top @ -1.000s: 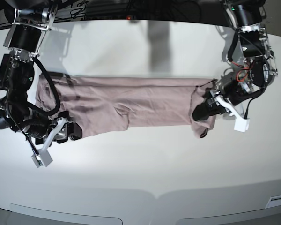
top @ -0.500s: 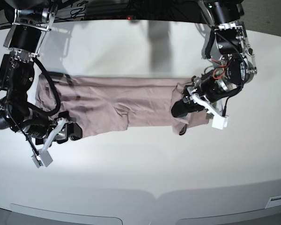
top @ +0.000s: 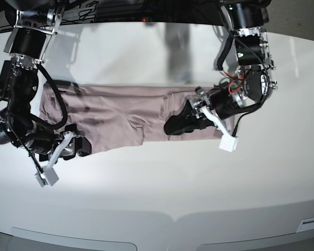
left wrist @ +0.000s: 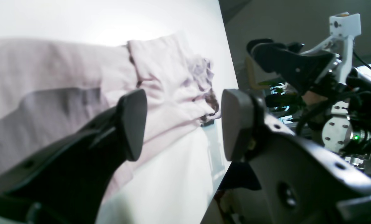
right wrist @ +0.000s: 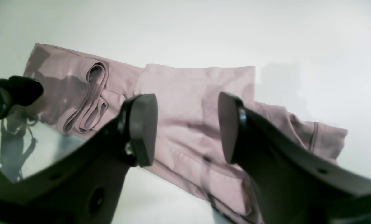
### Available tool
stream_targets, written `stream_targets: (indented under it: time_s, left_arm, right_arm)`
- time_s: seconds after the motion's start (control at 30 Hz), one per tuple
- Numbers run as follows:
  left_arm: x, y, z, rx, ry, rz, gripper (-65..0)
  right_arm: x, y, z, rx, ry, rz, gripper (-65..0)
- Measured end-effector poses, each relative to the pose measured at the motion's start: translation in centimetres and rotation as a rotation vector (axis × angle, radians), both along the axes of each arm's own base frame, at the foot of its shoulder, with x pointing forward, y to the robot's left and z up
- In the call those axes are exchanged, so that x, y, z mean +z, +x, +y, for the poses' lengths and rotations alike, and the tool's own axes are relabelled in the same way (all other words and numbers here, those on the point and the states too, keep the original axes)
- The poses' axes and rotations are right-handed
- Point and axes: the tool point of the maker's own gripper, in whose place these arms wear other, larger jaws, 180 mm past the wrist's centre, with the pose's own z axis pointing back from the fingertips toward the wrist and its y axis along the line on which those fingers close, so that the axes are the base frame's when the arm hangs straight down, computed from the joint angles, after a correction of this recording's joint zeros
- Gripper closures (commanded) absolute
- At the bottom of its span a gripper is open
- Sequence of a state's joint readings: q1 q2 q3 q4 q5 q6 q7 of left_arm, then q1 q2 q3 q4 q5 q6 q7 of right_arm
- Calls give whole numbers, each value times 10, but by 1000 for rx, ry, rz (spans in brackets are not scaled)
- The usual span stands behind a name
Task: Fold the T-shirt properly
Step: 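Fold the strip end with the left gripper toward the right gripper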
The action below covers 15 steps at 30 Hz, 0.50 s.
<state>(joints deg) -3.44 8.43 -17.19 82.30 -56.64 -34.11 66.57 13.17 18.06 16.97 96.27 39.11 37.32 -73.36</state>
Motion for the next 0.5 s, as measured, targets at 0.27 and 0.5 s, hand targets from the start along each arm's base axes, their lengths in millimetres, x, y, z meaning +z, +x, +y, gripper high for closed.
stream_targets:
  time_s: [0.27, 0.5]
  left_arm:
    - [-13, 45, 33, -8, 417, -102, -369]
    - [32, 81, 3, -98, 523, -281, -369]
  right_arm:
    - [6, 2, -52, -160, -75, -28, -319]
    - [6, -15, -112, -326, -74, -19, -319]
